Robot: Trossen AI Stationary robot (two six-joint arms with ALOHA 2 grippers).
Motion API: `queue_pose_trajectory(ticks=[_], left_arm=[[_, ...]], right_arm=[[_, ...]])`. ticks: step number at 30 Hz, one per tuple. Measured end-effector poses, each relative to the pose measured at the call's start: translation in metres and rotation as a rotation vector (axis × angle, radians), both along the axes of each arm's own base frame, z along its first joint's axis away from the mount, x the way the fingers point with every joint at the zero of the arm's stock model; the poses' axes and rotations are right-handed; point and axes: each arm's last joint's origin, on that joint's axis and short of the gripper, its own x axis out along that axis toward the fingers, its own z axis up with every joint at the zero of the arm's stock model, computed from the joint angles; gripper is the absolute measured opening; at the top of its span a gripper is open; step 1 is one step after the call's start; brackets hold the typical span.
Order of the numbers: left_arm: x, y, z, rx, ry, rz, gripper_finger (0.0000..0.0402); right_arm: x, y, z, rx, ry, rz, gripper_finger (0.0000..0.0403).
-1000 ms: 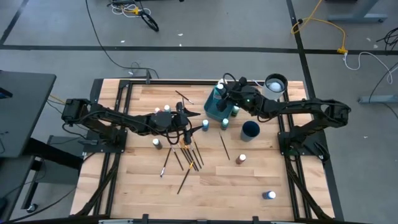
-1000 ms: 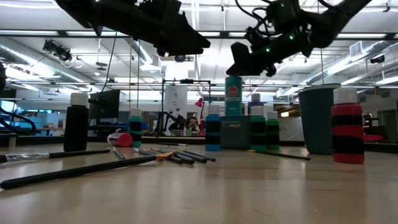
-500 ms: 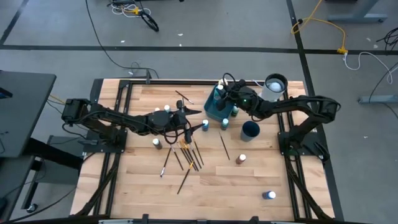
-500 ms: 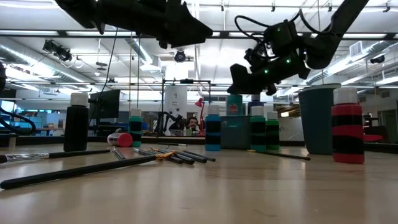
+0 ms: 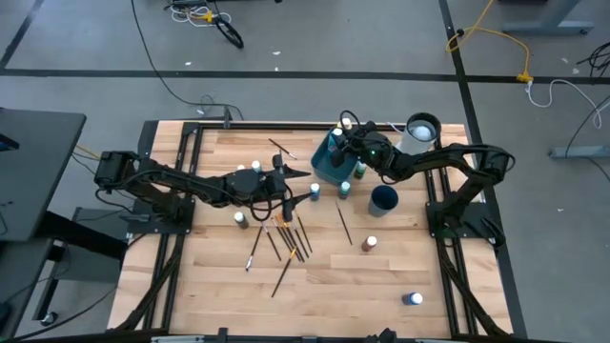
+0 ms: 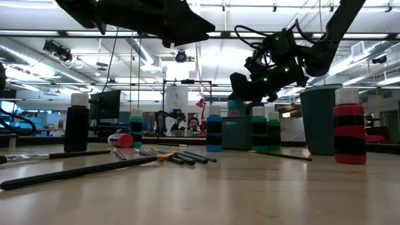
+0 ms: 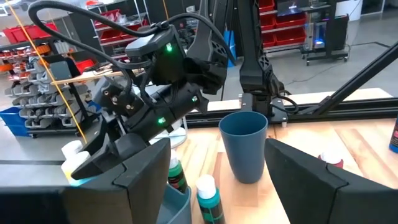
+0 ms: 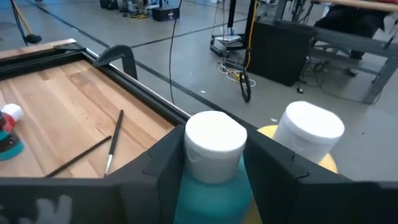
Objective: Pick & Place Paint Supplies
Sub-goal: Put the blue paint bottle into the blue bin, then put the dark green paint bottle into the blue bin
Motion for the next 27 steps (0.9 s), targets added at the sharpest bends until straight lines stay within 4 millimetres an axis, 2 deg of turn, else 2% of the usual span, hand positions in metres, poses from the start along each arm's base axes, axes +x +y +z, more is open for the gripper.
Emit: queue_pose_trajectory(ticks=[5, 10, 14, 18, 21, 24, 27], left_arm=[[0.000, 0.000, 0.000, 0.000, 0.001, -0.001, 0.0266], [0.000, 0.000, 0.000, -0.005, 0.001, -0.001, 0.0266], [0.000, 0.000, 0.000, -0.007, 0.001, -0.001, 0.0266], [0.000, 0.000, 0.000, -0.011, -0.001, -0.001, 0.0266], [0.000, 0.000, 0.000, -0.010, -0.001, -0.003, 0.0266], [0.000, 0.000, 0.000, -0.015, -0.002, -0.004, 0.0266], [0.000, 0.000, 0.000, -0.016, -0.002, -0.004, 0.0266]], right_arm=[[0.001, 0.004, 0.003, -0.027, 0.023, 0.019, 0.0197], [0.001, 0.015, 0.017, -0.053, 0.012, 0.053, 0.0213], [-0.002, 0.029, 0.032, -0.070, 0.031, 0.099, 0.0215], [-0.006, 0.052, 0.045, -0.051, 0.069, 0.199, 0.0211], [-0.010, 0.068, 0.050, 0.010, 0.090, 0.330, 0.0210], [-0.015, 0.081, 0.047, 0.128, 0.127, 0.448, 0.0211], [-0.018, 0.088, 0.040, 0.195, 0.201, 0.485, 0.0214]])
